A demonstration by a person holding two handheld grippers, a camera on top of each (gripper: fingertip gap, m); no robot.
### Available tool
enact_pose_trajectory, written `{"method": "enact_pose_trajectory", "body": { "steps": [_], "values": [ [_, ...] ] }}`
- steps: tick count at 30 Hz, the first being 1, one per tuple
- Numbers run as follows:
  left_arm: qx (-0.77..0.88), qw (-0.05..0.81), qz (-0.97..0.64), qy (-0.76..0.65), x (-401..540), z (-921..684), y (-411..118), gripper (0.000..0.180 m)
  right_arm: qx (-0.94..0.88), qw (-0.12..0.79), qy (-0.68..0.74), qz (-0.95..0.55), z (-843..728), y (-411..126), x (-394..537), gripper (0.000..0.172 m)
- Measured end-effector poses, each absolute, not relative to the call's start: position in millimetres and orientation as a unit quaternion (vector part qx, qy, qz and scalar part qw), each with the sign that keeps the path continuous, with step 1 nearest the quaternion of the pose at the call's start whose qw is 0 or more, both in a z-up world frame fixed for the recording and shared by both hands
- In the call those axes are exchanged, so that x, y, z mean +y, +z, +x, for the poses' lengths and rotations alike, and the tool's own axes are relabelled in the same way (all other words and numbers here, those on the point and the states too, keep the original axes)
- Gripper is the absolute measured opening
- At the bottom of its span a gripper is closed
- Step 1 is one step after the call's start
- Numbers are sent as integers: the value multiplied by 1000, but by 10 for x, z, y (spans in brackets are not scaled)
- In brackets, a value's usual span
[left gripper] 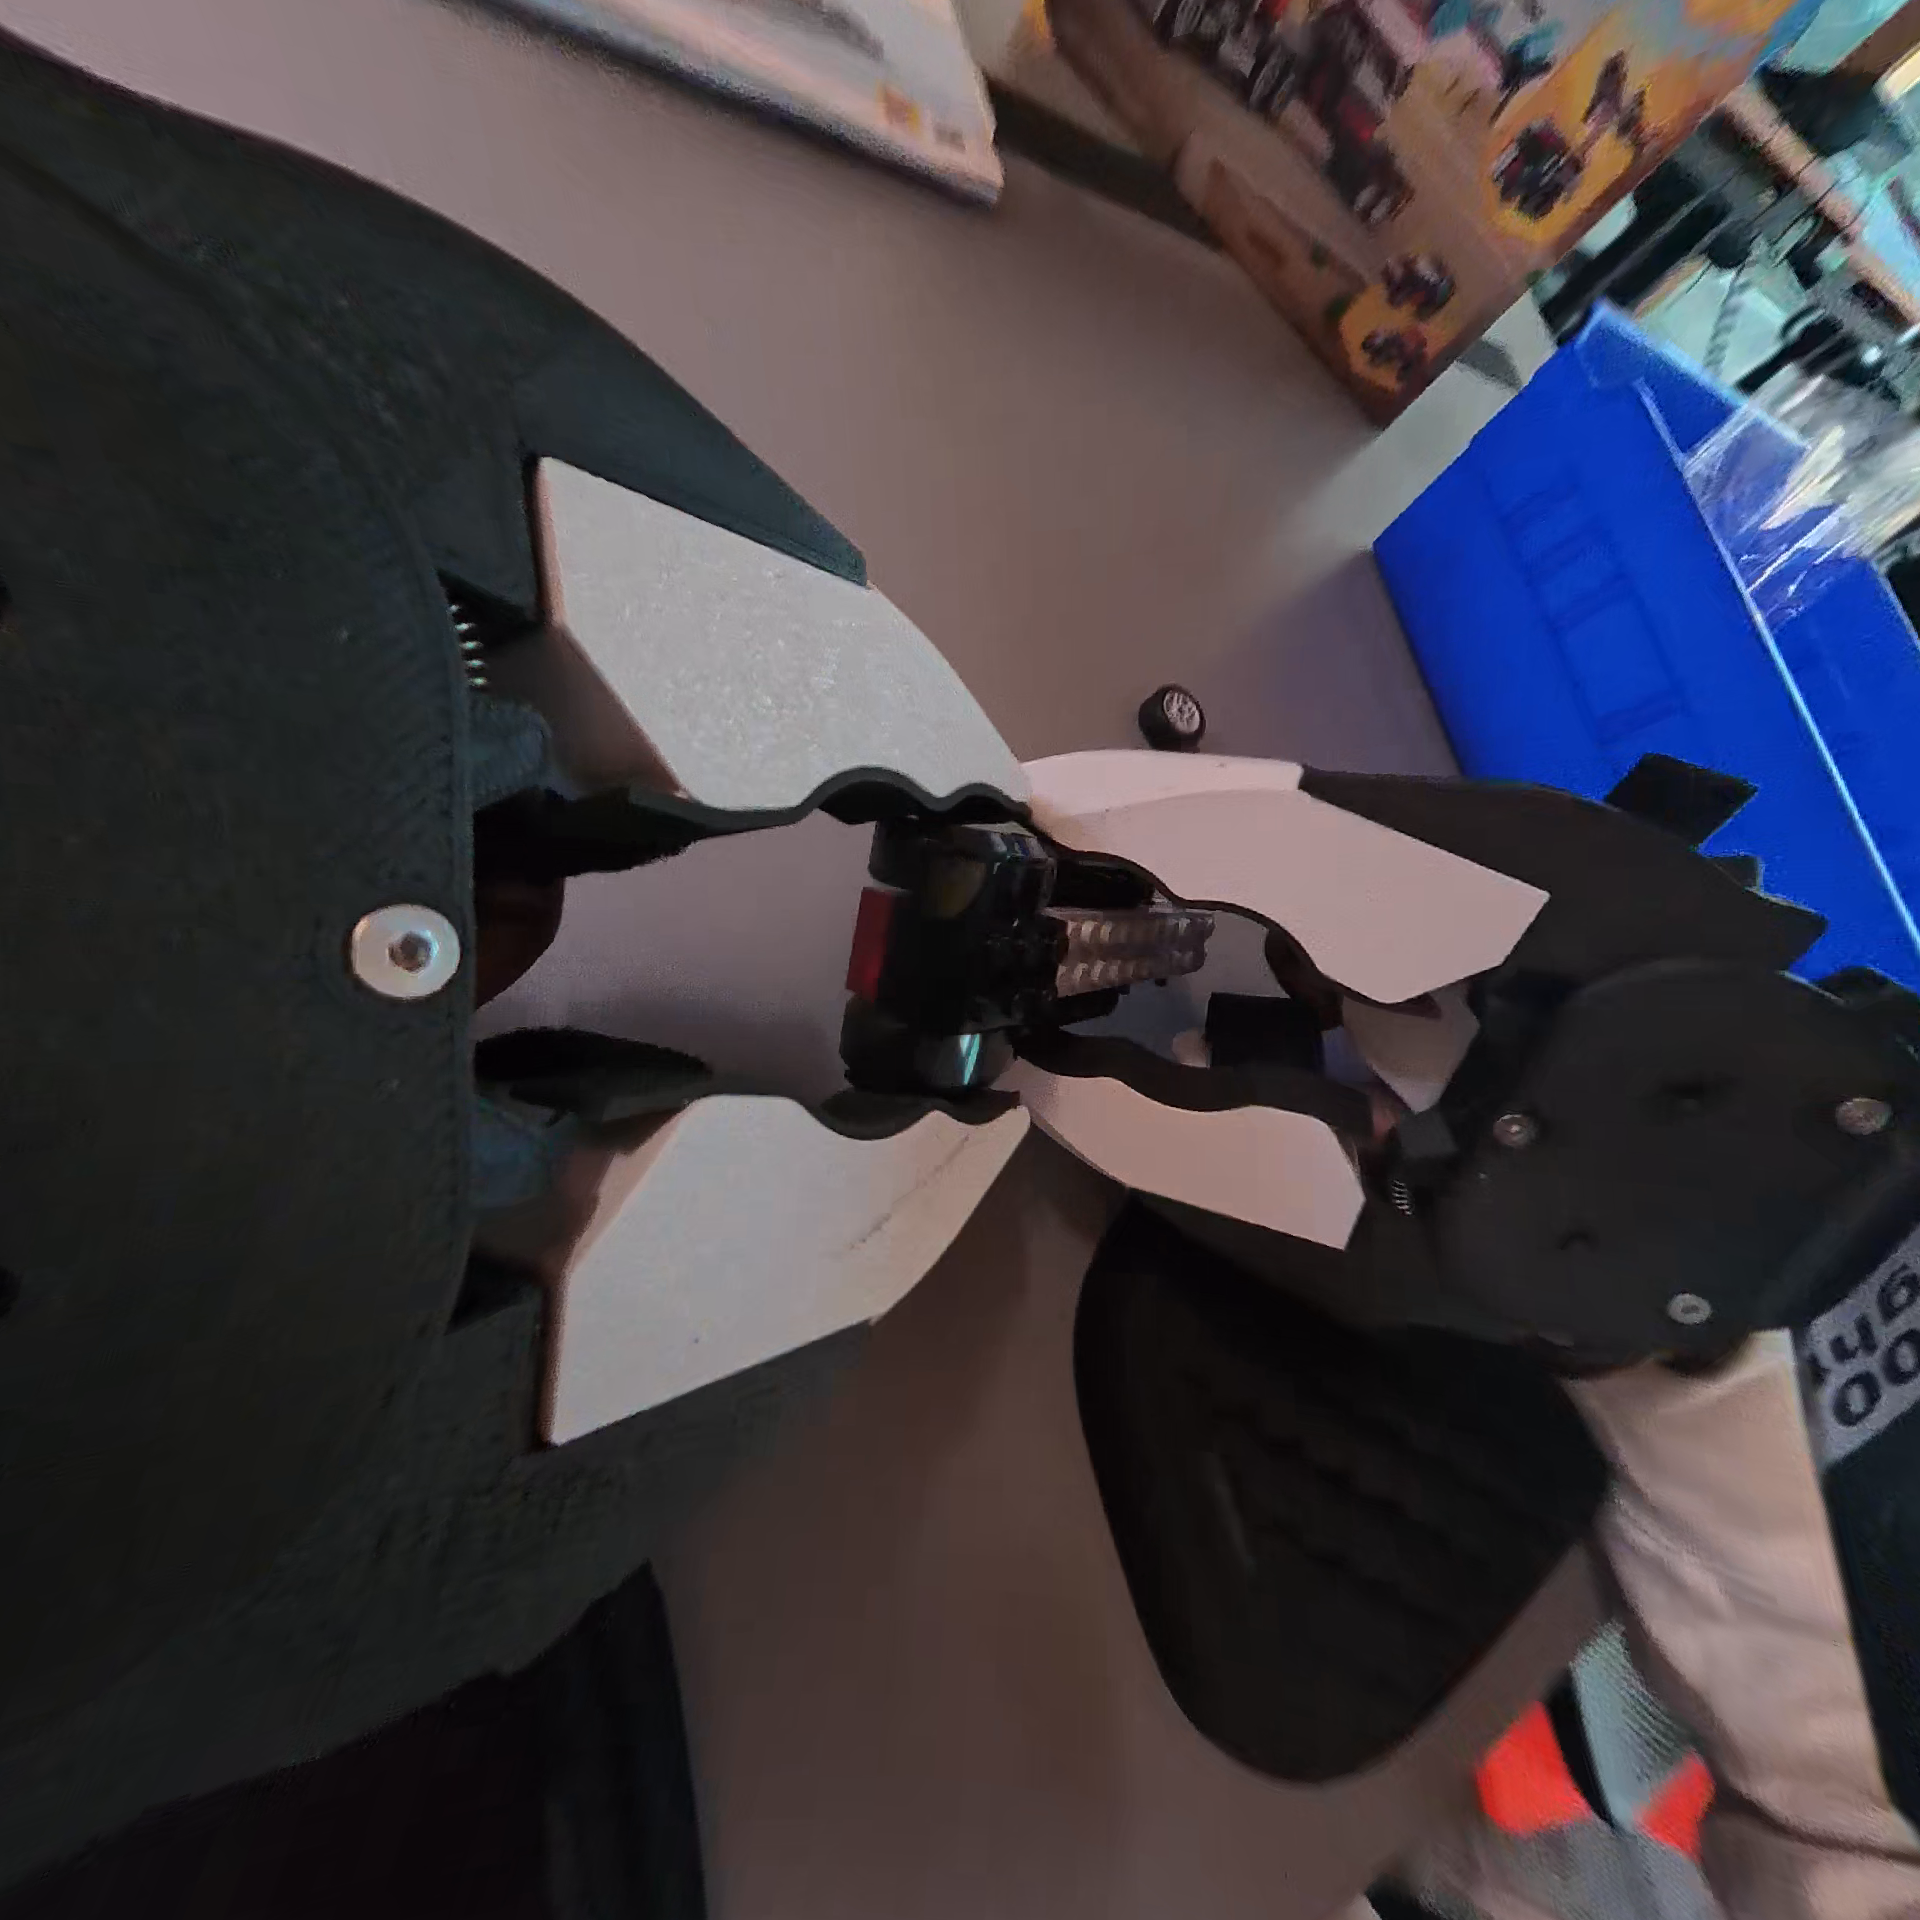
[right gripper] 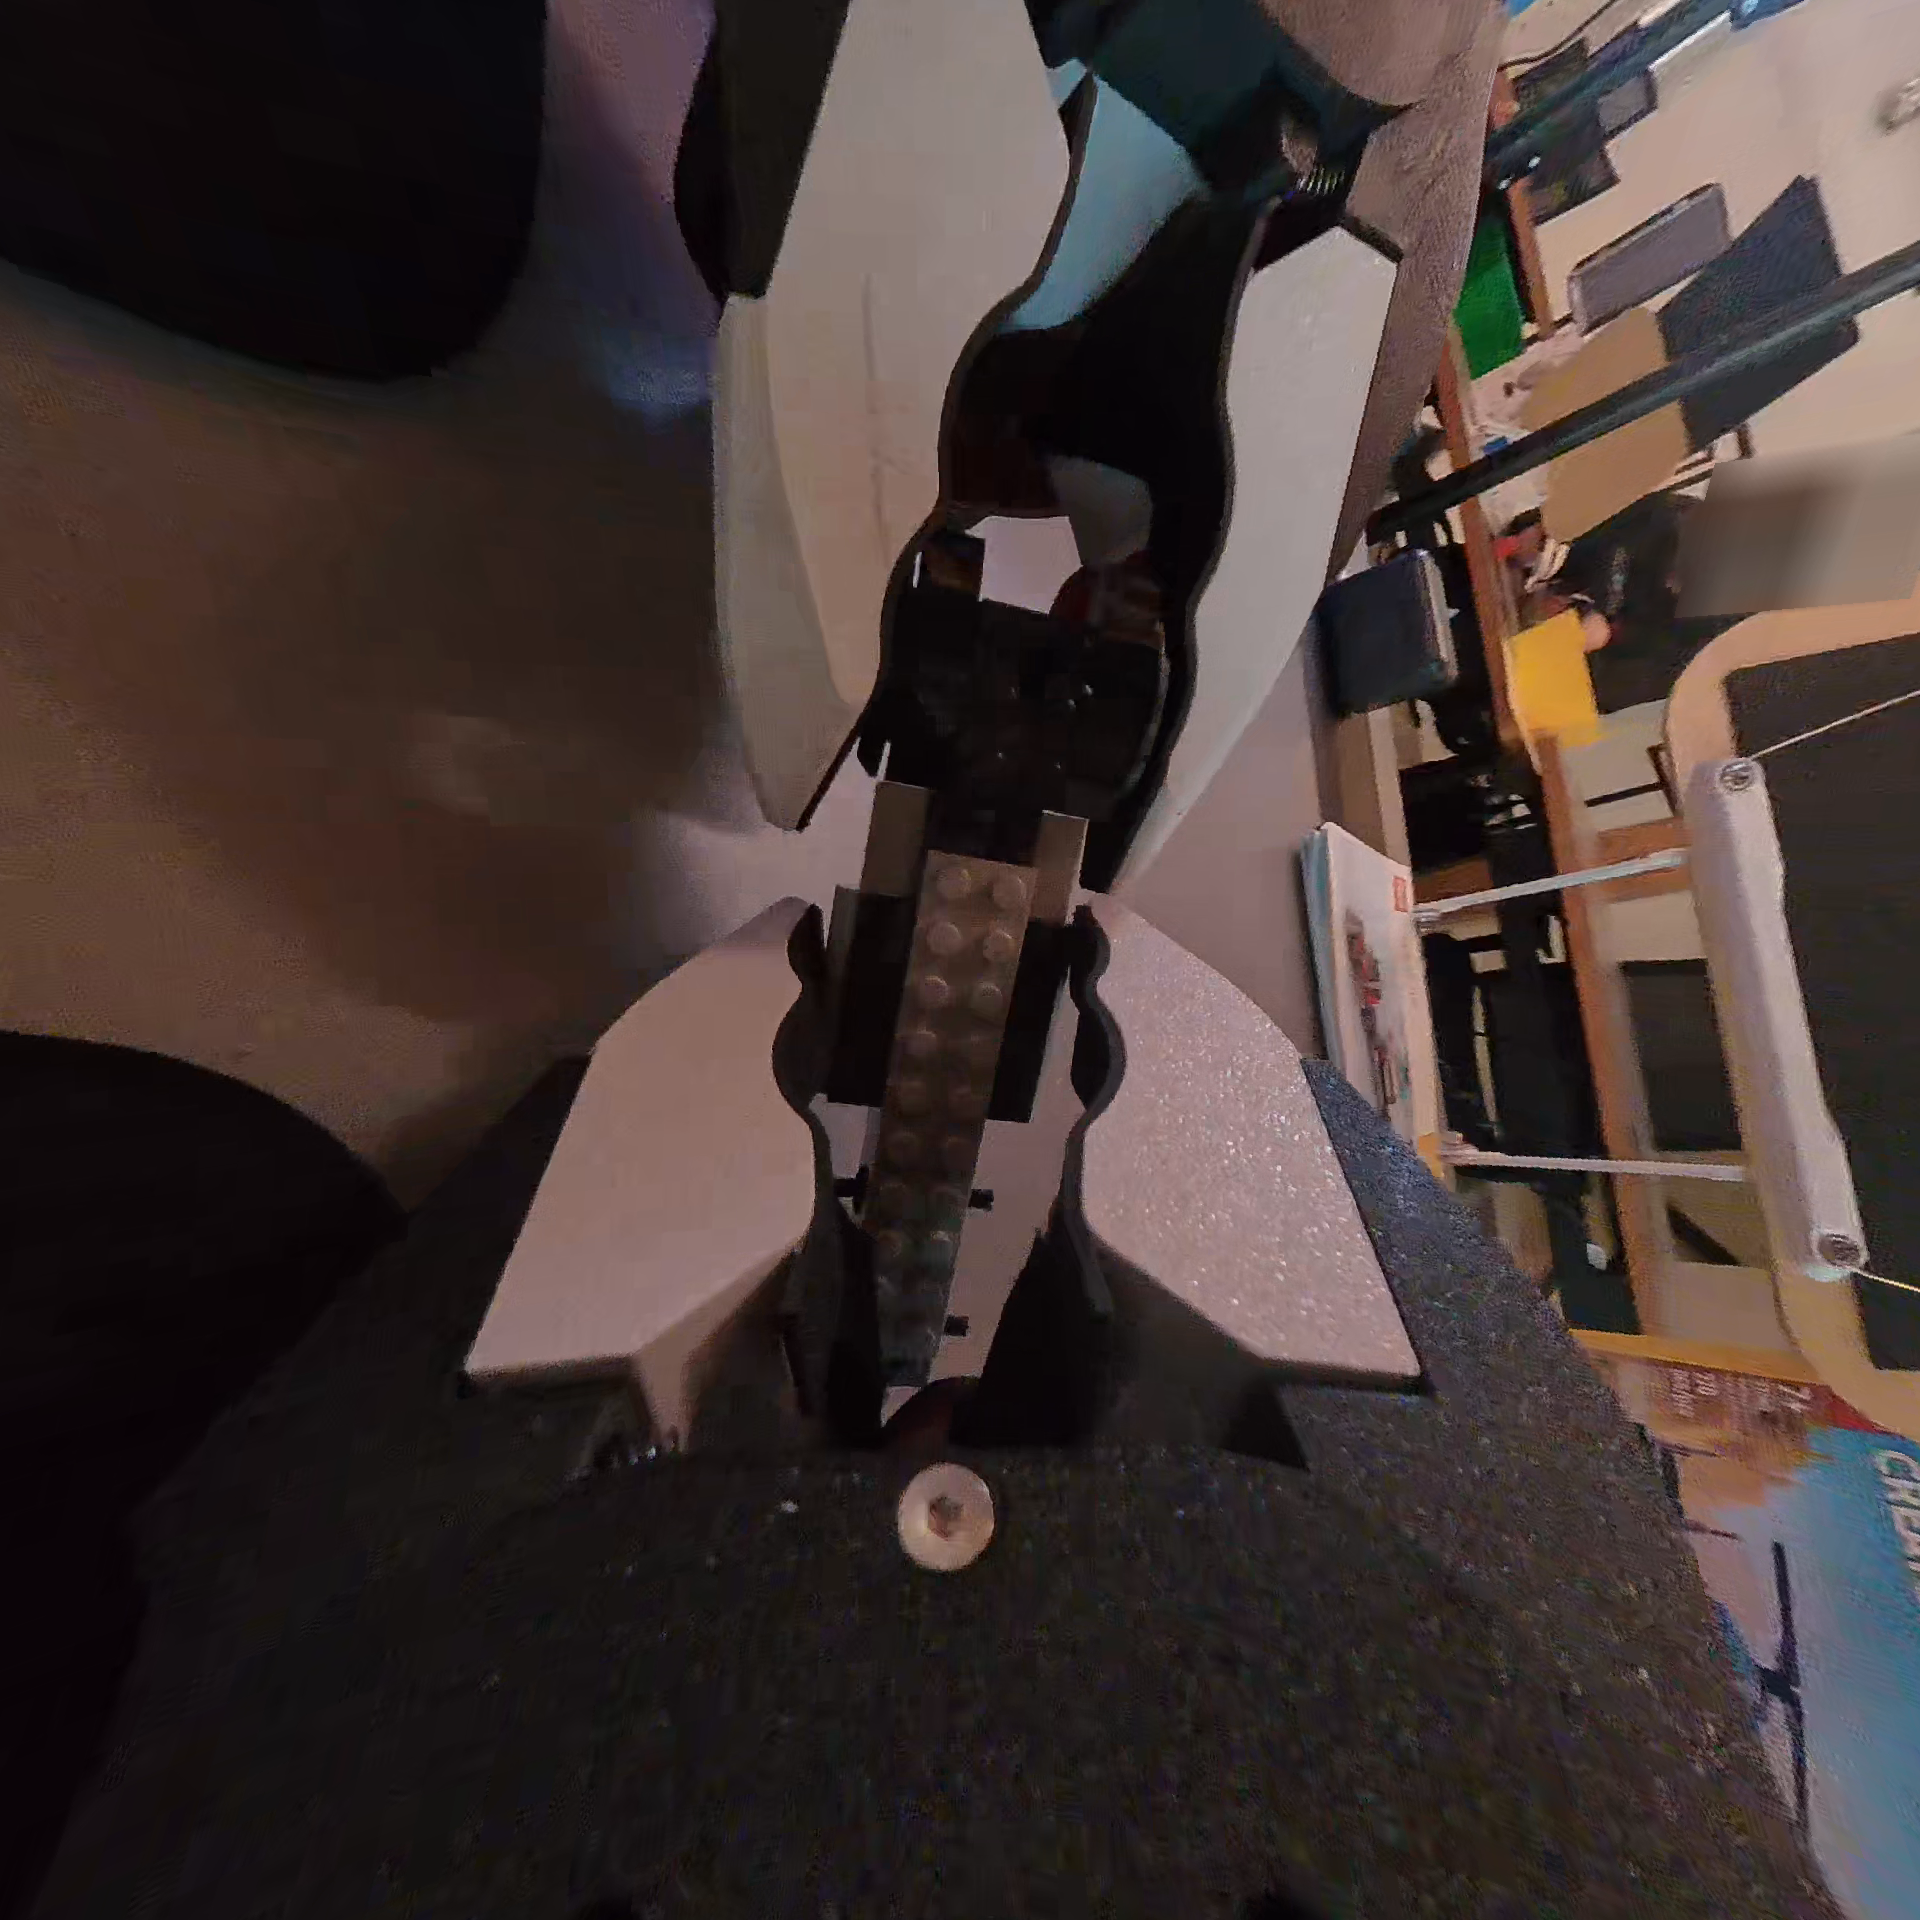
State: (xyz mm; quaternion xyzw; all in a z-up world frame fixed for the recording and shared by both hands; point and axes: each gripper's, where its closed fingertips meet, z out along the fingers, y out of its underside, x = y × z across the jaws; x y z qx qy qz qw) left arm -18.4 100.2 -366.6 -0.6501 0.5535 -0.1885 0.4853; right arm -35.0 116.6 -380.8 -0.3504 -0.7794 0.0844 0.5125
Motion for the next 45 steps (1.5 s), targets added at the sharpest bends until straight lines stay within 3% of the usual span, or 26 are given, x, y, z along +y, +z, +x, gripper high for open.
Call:
{"method": "enact_pose_trajectory", "body": {
  "steps": [3, 6, 8, 9, 10, 11, 18, 23, 24, 25, 27, 30, 33, 36, 43, 45],
  "values": [
    [605, 506, -608, -86, 1029, -213, -3662, 48, -765, 511, 151, -362, -344, -3765, 1139, 48],
    [699, 504, -497, 98, 1047, -261, -3741, 48, -749, 448, 238, -425, -310, -3806, 1153, 74],
    [724, 503, -445, 154, 1036, -198, -3763, 48, -770, 409, 248, -422, -318, -3914, 1071, 67],
    [729, 504, -436, 157, 1018, -161, -3766, 48, -783, 406, 223, -416, -318, -3969, 1076, 49],
    [726, 506, -440, 153, 1014, -146, -3761, 48, -785, 437, 180, -400, -324, -3935, 1147, 36],
    [718, 505, -456, 149, 1037, -161, -3756, 48, -793, 455, 150, -376, -316, -3905, 1155, 35],
    [643, 499, -581, 8, 1083, -174, -3782, 49, -781, 518, 23, -348, -319, -3853, 1263, 37],
    [570, 507, -632, -140, 1034, -126, -3646, 46, -756, 546, 16, -361, -333, -3729, 1272, 38],
    [554, 500, -642, -173, 1020, -126, -3632, 44, -752, 553, 11, -358, -337, -3704, 1275, 38],
    [533, 488, -662, -197, 1034, -155, -3648, 31, -744, 578, -25, -335, -328, -3633, 1307, 37],
    [528, 437, -691, -227, 1014, -229, -3808, 29, -769, 566, -65, -291, -339, -3733, 1259, 37],
    [565, 416, -687, -190, 993, -249, -3981, 31, -782, 535, -40, -318, -325, -3863, 1270, 36],
    [507, 448, -689, -261, 1012, -201, -3738, 40, -776, 498, -22, -387, -265, -3959, 1430, 35],
    [459, 457, -706, -288, 1080, -267, -3618, 34, -773, 496, 33, -395, -297, -3942, 1340, 35],
    [468, 388, -752, -255, 1062, -286, -3901, 27, -757, 448, 191, -437, -300, -3930, 1161, 31],
    [418, 359, -776, -307, 1054, -323, -3895, 27, -730, 426, 263, -465, -286, -3889, 1154, 41]
  ]
}}
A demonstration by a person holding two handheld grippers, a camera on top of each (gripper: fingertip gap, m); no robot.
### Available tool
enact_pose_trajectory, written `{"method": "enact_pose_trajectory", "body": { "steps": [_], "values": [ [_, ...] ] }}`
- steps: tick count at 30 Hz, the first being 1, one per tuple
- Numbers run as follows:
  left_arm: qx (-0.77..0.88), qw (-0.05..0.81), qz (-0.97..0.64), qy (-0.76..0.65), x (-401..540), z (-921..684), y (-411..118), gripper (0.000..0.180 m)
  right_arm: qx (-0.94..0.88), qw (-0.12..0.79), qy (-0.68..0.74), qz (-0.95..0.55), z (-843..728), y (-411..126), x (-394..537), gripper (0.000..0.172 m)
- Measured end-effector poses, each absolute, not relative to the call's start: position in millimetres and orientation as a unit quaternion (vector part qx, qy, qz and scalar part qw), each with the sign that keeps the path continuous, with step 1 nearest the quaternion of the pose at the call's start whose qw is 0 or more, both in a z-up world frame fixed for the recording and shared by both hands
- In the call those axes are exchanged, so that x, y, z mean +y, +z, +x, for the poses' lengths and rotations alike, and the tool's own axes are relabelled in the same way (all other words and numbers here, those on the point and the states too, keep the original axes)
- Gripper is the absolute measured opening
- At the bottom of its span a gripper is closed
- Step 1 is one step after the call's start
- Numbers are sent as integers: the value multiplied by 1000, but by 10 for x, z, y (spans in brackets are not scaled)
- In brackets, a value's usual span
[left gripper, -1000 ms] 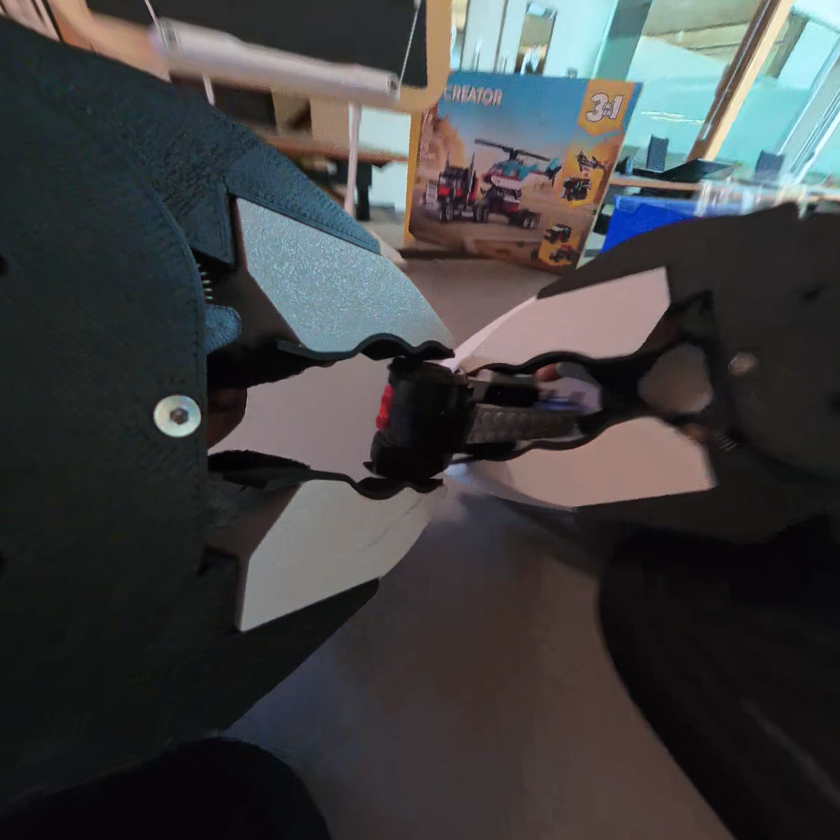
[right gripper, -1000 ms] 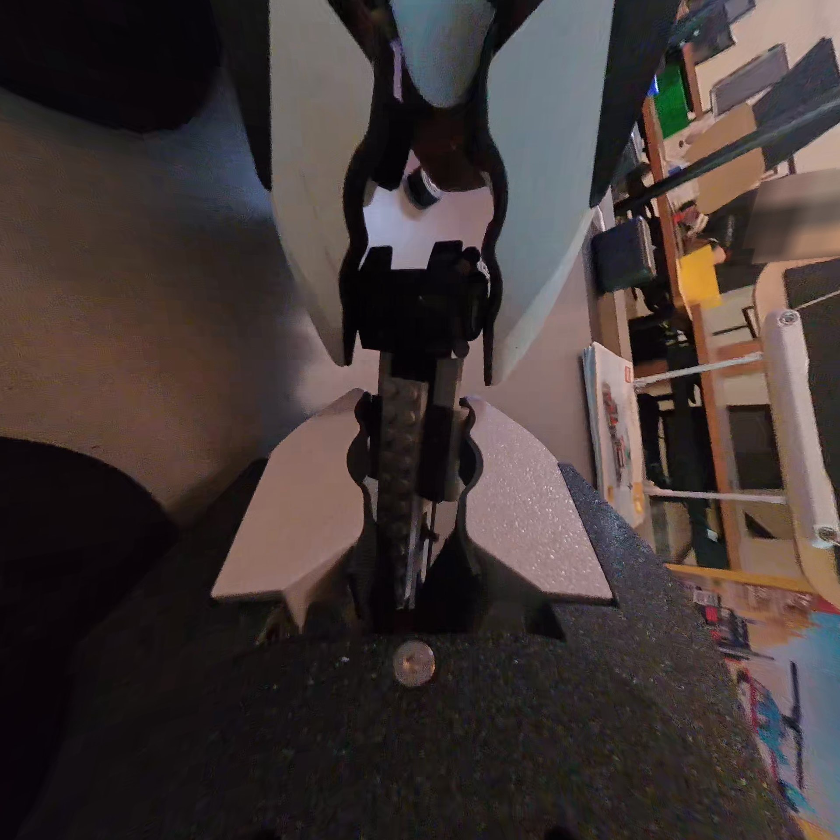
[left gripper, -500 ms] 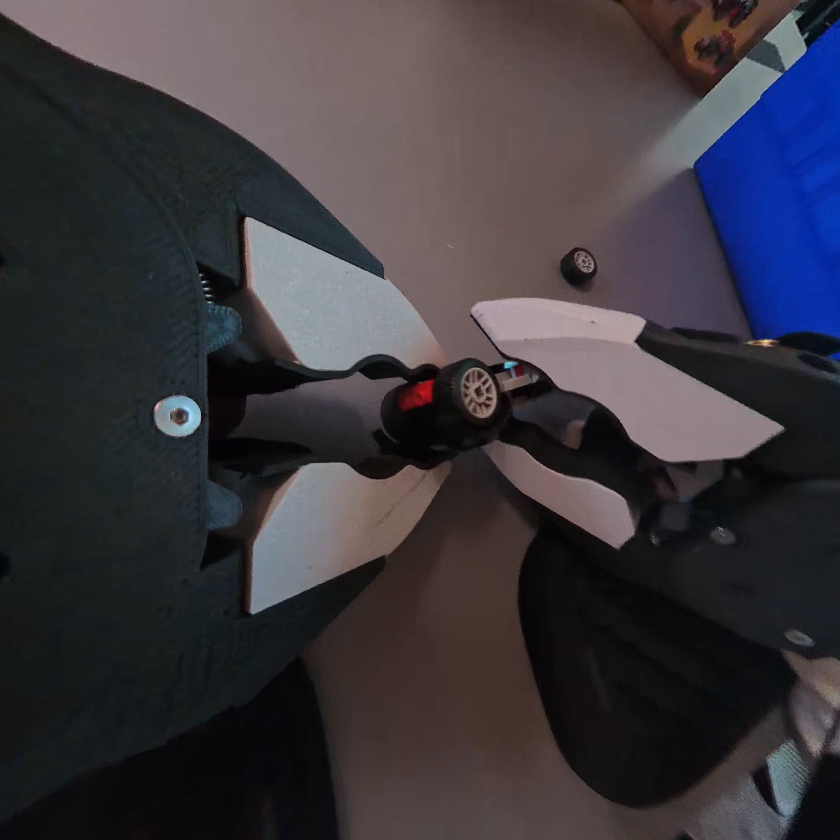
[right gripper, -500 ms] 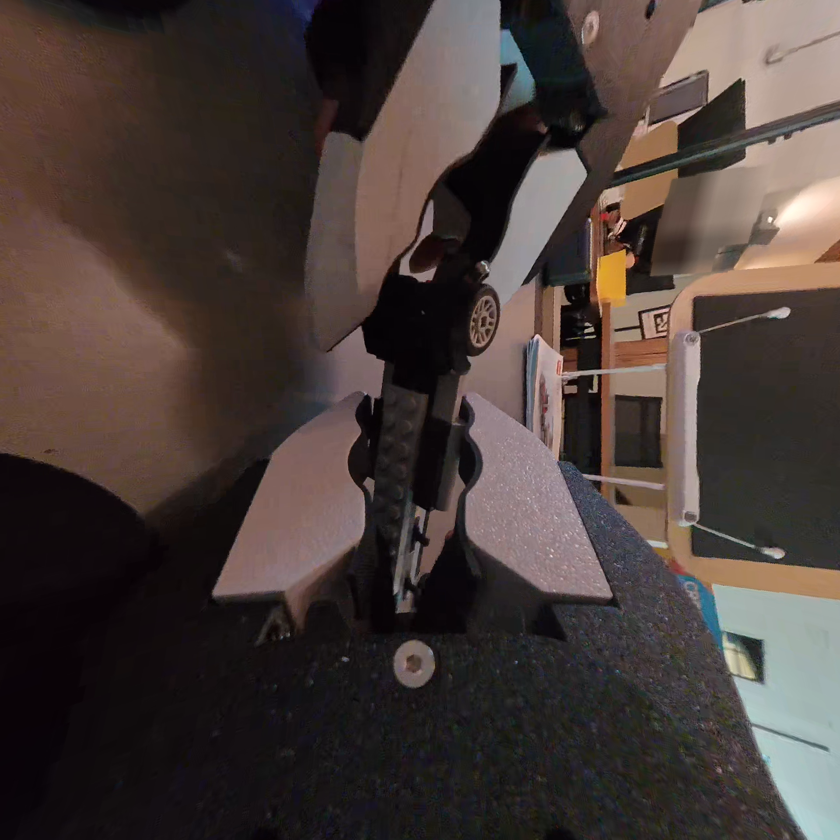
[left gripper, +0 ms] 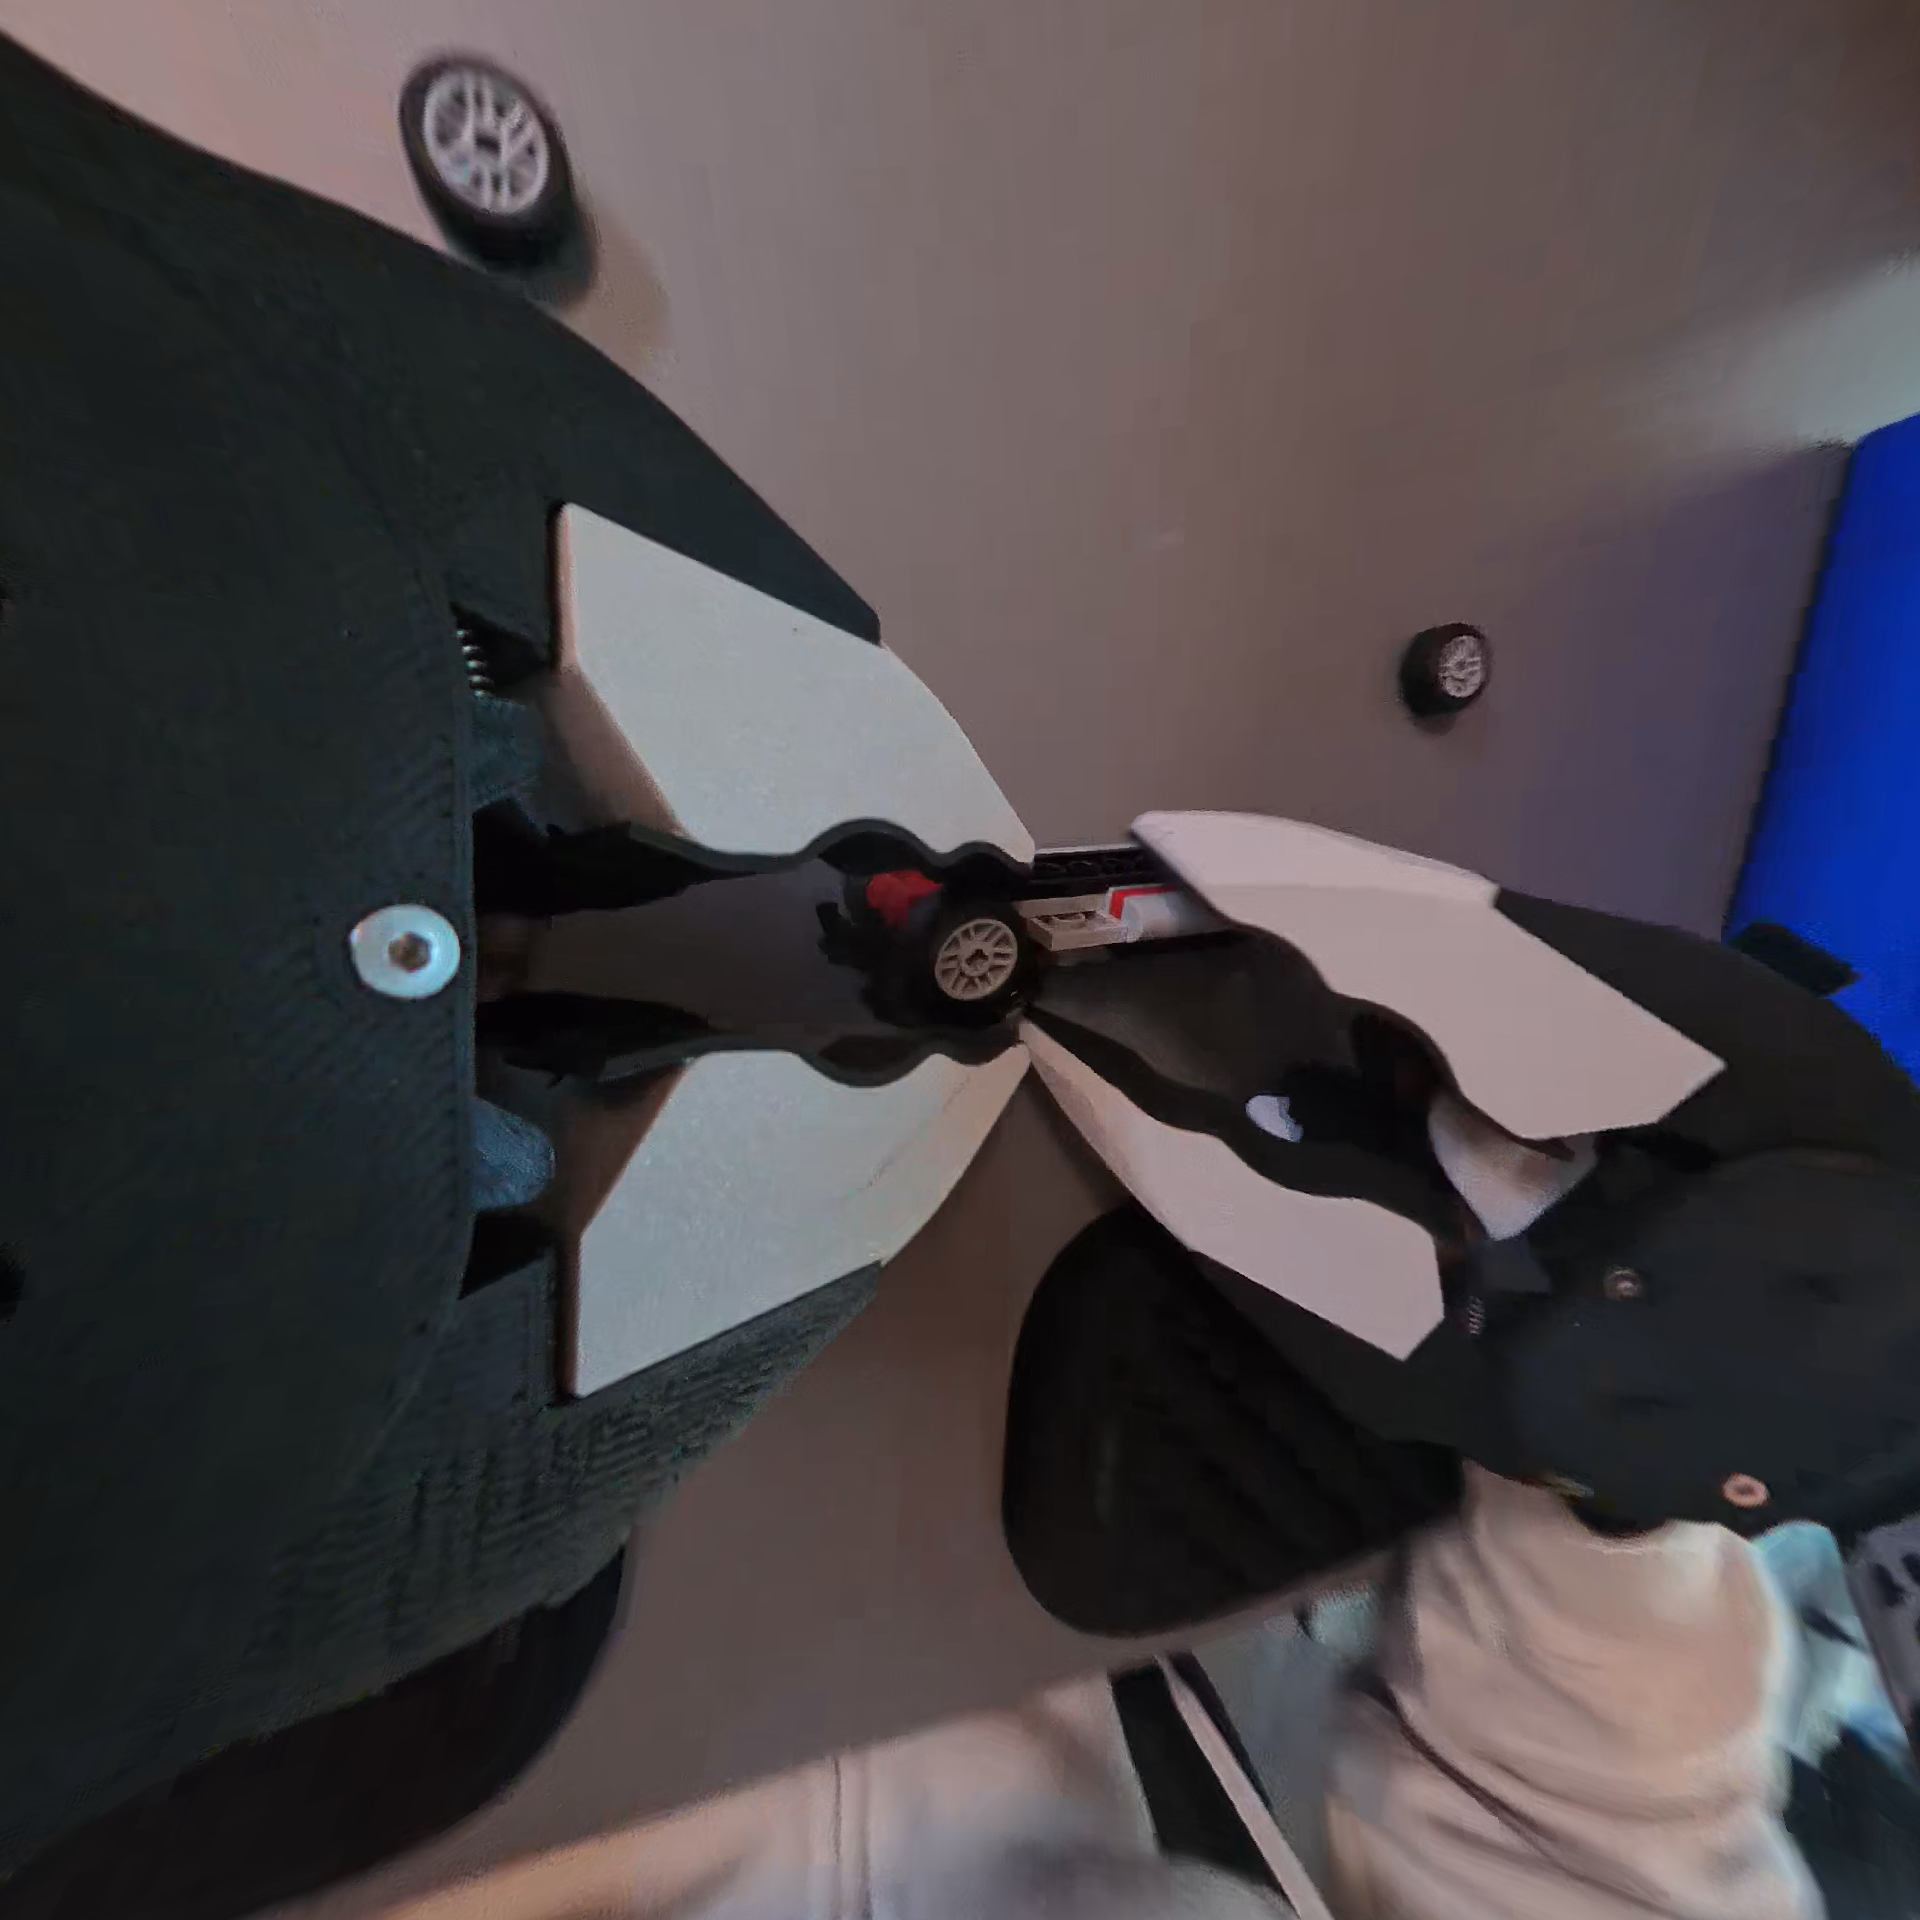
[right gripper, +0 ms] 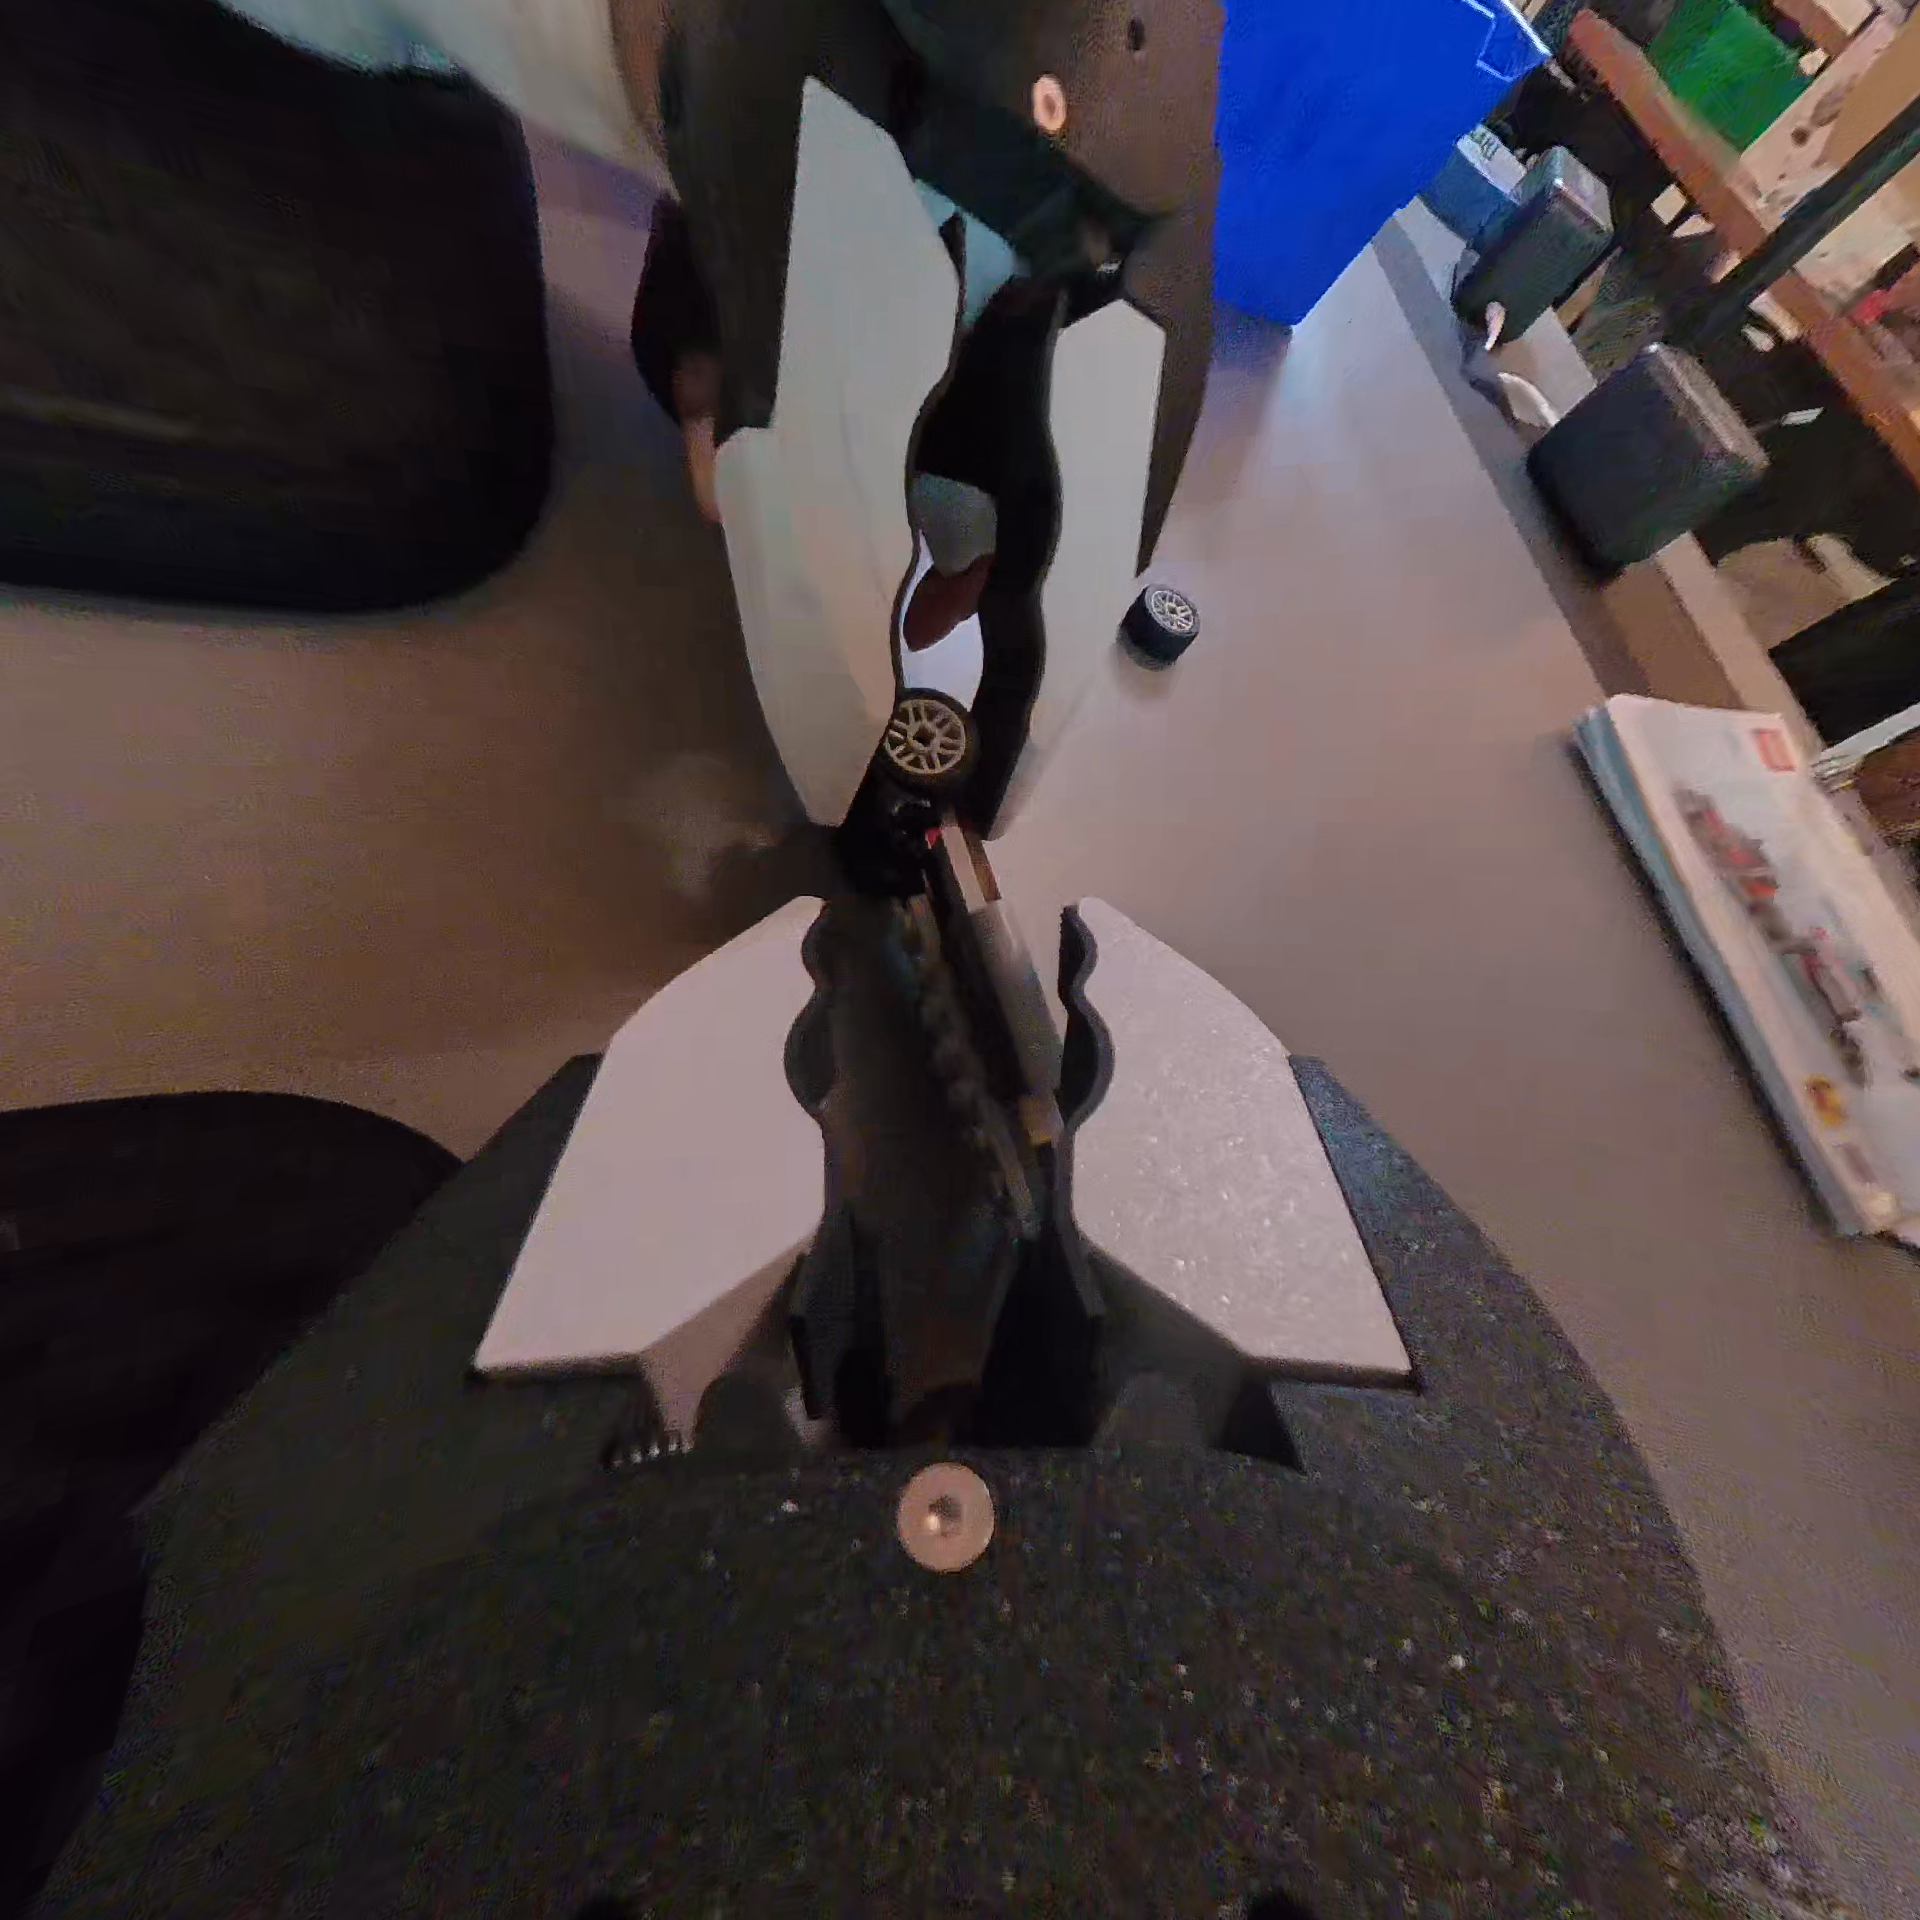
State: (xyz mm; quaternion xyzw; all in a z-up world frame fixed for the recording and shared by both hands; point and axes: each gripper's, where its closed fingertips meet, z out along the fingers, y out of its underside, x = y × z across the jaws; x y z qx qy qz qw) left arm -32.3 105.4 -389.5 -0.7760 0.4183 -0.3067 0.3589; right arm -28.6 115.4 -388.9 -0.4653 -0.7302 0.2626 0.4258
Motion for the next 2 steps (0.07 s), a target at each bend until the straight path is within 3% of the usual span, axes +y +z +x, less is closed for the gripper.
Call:
{"method": "enact_pose_trajectory", "body": {
  "steps": [2],
  "values": [
    [370, 332, -793, -352, 1065, -366, -3897, 28, -706, 401, 291, -506, -247, -3923, 1239, 49]
  ]
}}
